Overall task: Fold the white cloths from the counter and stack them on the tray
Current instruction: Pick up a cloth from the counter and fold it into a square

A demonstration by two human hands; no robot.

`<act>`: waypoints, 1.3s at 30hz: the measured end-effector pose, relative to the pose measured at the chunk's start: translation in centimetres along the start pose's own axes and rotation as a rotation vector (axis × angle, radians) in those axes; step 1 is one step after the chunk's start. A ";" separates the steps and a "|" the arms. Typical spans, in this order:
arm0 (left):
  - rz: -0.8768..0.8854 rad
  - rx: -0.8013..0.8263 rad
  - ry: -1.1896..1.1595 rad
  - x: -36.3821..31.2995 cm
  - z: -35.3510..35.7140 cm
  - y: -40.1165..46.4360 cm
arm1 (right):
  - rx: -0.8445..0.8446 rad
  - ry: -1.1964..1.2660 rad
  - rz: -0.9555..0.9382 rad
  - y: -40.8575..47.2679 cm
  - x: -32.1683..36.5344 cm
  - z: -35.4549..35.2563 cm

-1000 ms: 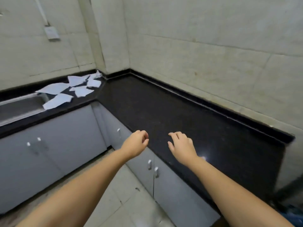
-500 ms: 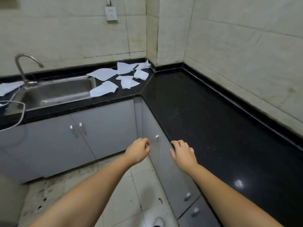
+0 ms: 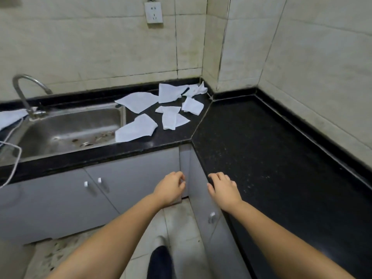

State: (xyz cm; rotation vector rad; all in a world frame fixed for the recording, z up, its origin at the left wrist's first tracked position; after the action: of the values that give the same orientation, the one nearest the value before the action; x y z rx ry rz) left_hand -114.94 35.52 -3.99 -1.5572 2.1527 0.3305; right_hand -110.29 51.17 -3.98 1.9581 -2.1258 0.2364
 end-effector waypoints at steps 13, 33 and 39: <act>0.068 0.042 0.006 7.8 -5.8 24.4 | 0.005 0.037 0.120 23.8 3.5 3.8; 0.061 0.053 0.112 12.4 -3.9 35.0 | 0.065 0.206 -0.110 38.4 7.6 8.3; 0.102 -0.132 -0.093 9.3 -7.8 36.6 | -0.167 0.554 0.184 37.8 5.1 1.4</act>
State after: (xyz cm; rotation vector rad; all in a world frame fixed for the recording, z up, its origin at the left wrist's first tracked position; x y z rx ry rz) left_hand -153.53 36.37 -4.48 -1.4729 2.1805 0.5782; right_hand -148.38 49.23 -2.21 1.3950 -1.8780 0.5445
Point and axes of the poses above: each hand's wrist, its own y-axis towards the middle knuckle, its own z-axis out of the palm, x = y × z, the point moved 9 cm from there along y, towards the middle knuckle, and after that the axes turned 8 degrees about -x, right-handed, at the moved point
